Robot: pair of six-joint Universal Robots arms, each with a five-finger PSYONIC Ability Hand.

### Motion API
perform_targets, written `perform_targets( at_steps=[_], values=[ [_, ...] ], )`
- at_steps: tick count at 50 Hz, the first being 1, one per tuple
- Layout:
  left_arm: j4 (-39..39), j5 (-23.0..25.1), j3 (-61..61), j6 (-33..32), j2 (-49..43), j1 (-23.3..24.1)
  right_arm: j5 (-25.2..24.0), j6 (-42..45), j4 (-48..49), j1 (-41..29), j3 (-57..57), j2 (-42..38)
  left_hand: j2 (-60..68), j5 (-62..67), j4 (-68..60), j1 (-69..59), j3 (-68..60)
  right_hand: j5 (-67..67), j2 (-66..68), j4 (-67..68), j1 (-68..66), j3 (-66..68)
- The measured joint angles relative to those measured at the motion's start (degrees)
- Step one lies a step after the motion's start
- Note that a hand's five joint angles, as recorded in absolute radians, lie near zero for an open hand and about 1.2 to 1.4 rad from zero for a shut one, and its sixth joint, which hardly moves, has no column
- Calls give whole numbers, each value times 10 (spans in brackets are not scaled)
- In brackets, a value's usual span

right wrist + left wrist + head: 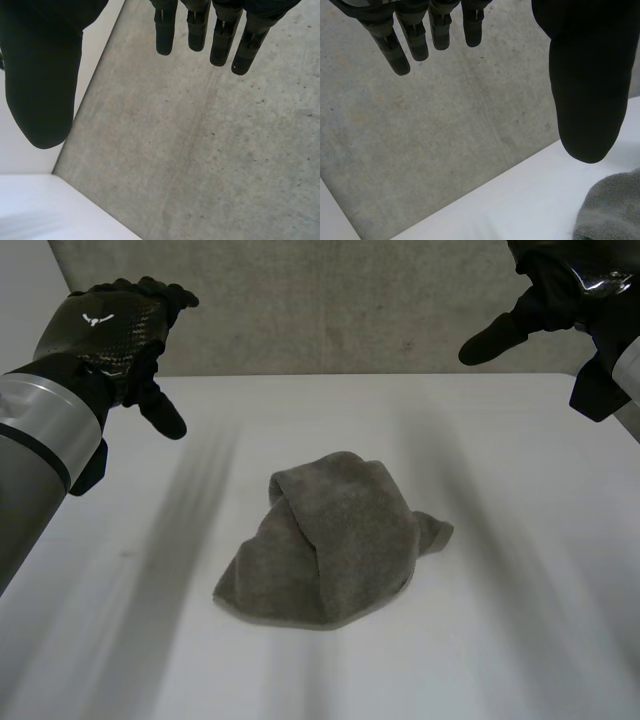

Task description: Fold the towel.

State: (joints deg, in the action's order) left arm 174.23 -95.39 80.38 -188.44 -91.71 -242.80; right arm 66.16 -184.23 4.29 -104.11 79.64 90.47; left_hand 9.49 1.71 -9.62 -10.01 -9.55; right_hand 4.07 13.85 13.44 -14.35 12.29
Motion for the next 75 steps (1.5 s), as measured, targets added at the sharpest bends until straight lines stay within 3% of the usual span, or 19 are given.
perform_targets(
  at_steps=[7,15,21,35,45,48,51,52,54,55,56,58,66,70,75],
  values=[
    [8,1,11,-1,-9,4,6,85,-44,0,-8,-7,0,0,0,0,0,-2,0,0,0,0],
    [14,0,26,-3,-65,18,22,275,-143,-16,-12,-73,11,0,-9,-2,-10,-2,0,0,0,0],
    [15,-4,48,-4,-107,25,36,343,-158,-36,6,-122,30,5,-29,-24,-29,-2,0,0,0,0],
    [135,-6,175,-3,-220,27,40,363,88,-66,148,-255,38,16,-36,-32,-38,-2,0,0,0,1],
    [180,-6,206,-3,-244,31,37,369,144,-78,150,-324,49,26,-47,-44,-48,26,6,30,-2,41],
    [180,-6,203,-3,-253,32,37,369,153,-81,143,-340,71,44,-65,-64,-70,74,77,84,-72,103],
    [180,-6,199,-4,-264,33,39,366,169,-82,134,-352,128,99,-119,-120,-120,274,299,300,-288,312],
    [182,-6,197,-3,-267,33,40,364,176,-83,132,-353,282,242,-266,-278,-266,378,419,416,-383,428],
    [187,-6,194,-3,-268,33,42,360,189,-82,129,-349,359,316,-357,-366,-357,454,515,511,-428,526],
    [190,-6,192,-3,-267,32,42,359,192,-82,128,-347,359,316,-357,-366,-357,454,515,511,-428,526],
    [193,-6,192,-3,-266,32,44,354,199,-81,127,-339,484,458,-480,-472,-482,462,530,535,-428,545],
    [201,-6,189,-3,-252,30,48,340,209,-80,126,-314,543,513,-537,-529,-537,463,530,546,-428,555],
    [210,-6,183,-3,-158,29,59,277,185,-76,116,-211,591,562,-590,-564,-590,469,530,549,-428,555],
    [202,-4,163,-4,-52,29,62,247,61,-74,68,-130,599,571,-598,-573,-598,473,530,549,-428,555],
    [159,-2,132,-22,17,26,60,253,-88,-74,-8,-99,600,574,-600,-573,-600,474,530,549,-428,555]
  ],
)
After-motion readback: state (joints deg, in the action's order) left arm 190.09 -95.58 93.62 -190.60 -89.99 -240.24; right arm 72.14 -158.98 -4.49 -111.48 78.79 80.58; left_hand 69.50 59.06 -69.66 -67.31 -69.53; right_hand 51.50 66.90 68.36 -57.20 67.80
